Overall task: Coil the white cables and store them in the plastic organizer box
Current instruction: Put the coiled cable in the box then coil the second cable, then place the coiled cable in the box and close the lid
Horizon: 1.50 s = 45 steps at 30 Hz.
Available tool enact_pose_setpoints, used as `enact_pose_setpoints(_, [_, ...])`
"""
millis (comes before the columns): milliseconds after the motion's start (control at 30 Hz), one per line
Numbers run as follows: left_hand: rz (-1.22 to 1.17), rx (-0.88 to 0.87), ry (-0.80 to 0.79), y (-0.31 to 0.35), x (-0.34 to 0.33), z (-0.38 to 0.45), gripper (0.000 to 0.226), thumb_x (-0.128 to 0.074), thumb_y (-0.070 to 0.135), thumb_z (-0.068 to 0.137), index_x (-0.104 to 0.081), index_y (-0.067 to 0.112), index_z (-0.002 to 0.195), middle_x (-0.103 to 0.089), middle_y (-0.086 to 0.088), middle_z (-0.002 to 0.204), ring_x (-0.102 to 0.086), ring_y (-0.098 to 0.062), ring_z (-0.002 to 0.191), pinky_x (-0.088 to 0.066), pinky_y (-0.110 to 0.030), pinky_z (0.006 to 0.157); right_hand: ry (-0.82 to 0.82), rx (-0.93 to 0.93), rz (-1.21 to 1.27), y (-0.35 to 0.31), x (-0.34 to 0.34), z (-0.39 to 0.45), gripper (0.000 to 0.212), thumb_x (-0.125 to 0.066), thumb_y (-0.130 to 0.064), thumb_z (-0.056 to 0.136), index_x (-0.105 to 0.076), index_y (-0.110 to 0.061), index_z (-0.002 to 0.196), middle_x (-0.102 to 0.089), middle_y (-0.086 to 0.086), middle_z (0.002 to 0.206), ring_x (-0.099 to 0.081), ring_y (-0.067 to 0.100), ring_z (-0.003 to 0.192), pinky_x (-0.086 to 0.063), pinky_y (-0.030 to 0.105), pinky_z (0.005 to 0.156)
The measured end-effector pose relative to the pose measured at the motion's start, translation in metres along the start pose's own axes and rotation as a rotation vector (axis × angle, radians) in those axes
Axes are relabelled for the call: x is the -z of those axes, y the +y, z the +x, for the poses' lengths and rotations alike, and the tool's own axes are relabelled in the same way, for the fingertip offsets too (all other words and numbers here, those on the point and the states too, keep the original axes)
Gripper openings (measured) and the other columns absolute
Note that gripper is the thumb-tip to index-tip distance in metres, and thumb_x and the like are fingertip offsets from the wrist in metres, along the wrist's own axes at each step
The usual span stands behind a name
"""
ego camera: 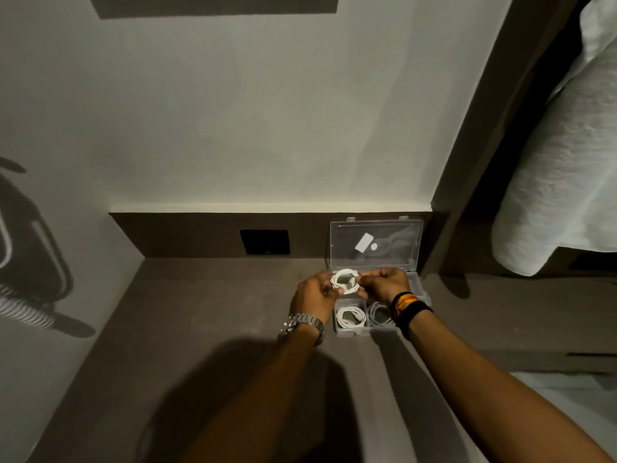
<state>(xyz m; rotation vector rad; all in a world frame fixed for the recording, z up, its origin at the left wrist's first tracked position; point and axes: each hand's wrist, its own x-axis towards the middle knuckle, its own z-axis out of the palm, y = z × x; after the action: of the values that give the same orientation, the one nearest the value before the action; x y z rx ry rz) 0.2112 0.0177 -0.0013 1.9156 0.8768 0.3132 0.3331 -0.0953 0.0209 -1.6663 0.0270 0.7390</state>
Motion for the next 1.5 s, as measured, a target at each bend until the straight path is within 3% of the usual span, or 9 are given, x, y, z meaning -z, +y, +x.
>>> enact_pose_setpoints(300, [0.299, -0.111, 0.134, -0.029, -0.036, 0.032, 0.024, -0.077, 0.016, 0.080, -0.079, 0.007, 0.103, -0.066, -0.019, 0.105, -0.067, -0.036, 0.090, -0.052, -0.032, 0.074, 0.090, -0.001, -0.250, 0.026, 0.001, 0.048, 0.009, -0.078, 0.009, 0.077, -0.073, 0.003, 0.082, -0.076, 0.019, 0.079, -0.067, 0.023, 0.054, -0.062, 0.029, 0.049])
enact_pose_setpoints(467, [0.103, 0.023, 0.186, -0.027, -0.027, 0.041, 0.053, -0.081, 0.012, 0.078, -0.062, 0.009, 0.128, -0.063, -0.012, 0.120, -0.063, -0.031, 0.103, -0.056, -0.042, 0.089, 0.149, 0.191, -0.450, 0.029, 0.005, 0.038, 0.012, -0.074, 0.000, 0.082, -0.076, -0.012, 0.077, -0.078, 0.008, 0.082, -0.075, 0.029, 0.083, -0.064, 0.044, 0.081])
enact_pose_setpoints(567, [-0.277, 0.146, -0.004, -0.002, -0.018, 0.060, 0.065, -0.076, 0.003, 0.084, -0.049, 0.014, 0.142, -0.058, -0.008, 0.136, -0.060, -0.024, 0.115, -0.058, -0.031, 0.087, 0.138, 0.283, -0.513, 0.021, 0.013, 0.022, 0.017, -0.070, -0.004, 0.086, -0.075, -0.019, 0.078, -0.078, 0.004, 0.085, -0.073, 0.023, 0.085, -0.061, 0.045, 0.088])
enact_pose_setpoints(700, [-0.413, 0.083, -0.078, 0.047, 0.002, 0.073, 0.045, -0.077, -0.004, 0.080, -0.061, 0.016, 0.118, -0.066, -0.001, 0.104, -0.063, -0.020, 0.098, -0.053, -0.019, 0.070, 0.192, 0.635, -0.694, 0.007, 0.039, -0.013, 0.014, -0.064, -0.018, 0.095, -0.070, -0.016, 0.108, -0.065, 0.004, 0.112, -0.066, 0.022, 0.098, -0.060, 0.045, 0.089])
enact_pose_setpoints(800, [-0.094, -0.114, -0.055, 0.062, 0.016, 0.047, 0.035, -0.076, 0.006, 0.083, -0.068, 0.027, 0.109, -0.071, 0.006, 0.096, -0.068, -0.016, 0.080, -0.057, -0.023, 0.064, 0.271, 0.905, -0.766, 0.000, 0.067, -0.046, 0.031, -0.063, -0.019, 0.095, -0.061, -0.018, 0.126, -0.056, 0.008, 0.127, -0.054, 0.026, 0.120, -0.049, 0.042, 0.102])
enact_pose_setpoints(900, [0.458, -0.373, -0.133, 0.044, 0.016, -0.003, 0.028, -0.066, 0.025, 0.090, -0.066, 0.040, 0.113, -0.074, 0.010, 0.095, -0.065, -0.006, 0.070, -0.054, -0.024, 0.059, 0.264, 0.846, -0.916, 0.018, 0.093, -0.064, 0.046, -0.062, -0.019, 0.095, -0.055, -0.017, 0.140, -0.048, 0.013, 0.150, -0.044, 0.030, 0.138, -0.041, 0.048, 0.114])
enact_pose_setpoints(1033, [0.759, -0.463, -0.327, 0.002, -0.004, -0.043, 0.040, -0.055, 0.032, 0.091, -0.059, 0.035, 0.131, -0.069, 0.001, 0.129, -0.069, -0.020, 0.105, -0.055, -0.033, 0.088, 0.016, 0.504, -1.268, 0.074, 0.110, -0.058, 0.054, -0.044, -0.032, 0.104, -0.033, -0.025, 0.156, -0.024, 0.009, 0.169, -0.022, 0.029, 0.155, -0.018, 0.050, 0.127])
enact_pose_setpoints(1233, [0.821, -0.461, -0.370, -0.021, -0.029, -0.024, 0.046, -0.053, 0.028, 0.098, -0.048, 0.021, 0.143, -0.048, -0.007, 0.155, -0.059, -0.027, 0.128, -0.048, -0.038, 0.104, -0.082, 0.476, -1.493, 0.107, 0.110, -0.028, 0.075, -0.044, -0.017, 0.099, -0.005, -0.032, 0.162, 0.001, 0.008, 0.173, 0.002, 0.028, 0.159, 0.000, 0.046, 0.126])
enact_pose_setpoints(1500, [1.041, -0.437, -0.327, -0.001, -0.043, 0.036, 0.045, -0.047, 0.033, 0.101, -0.050, 0.018, 0.144, -0.053, -0.011, 0.149, -0.061, -0.030, 0.123, -0.048, -0.038, 0.097, -0.146, 0.601, -1.635, 0.053, 0.110, 0.036, 0.062, -0.047, -0.032, 0.100, -0.026, -0.031, 0.159, -0.024, 0.012, 0.168, -0.030, 0.031, 0.152, -0.027, 0.041, 0.122])
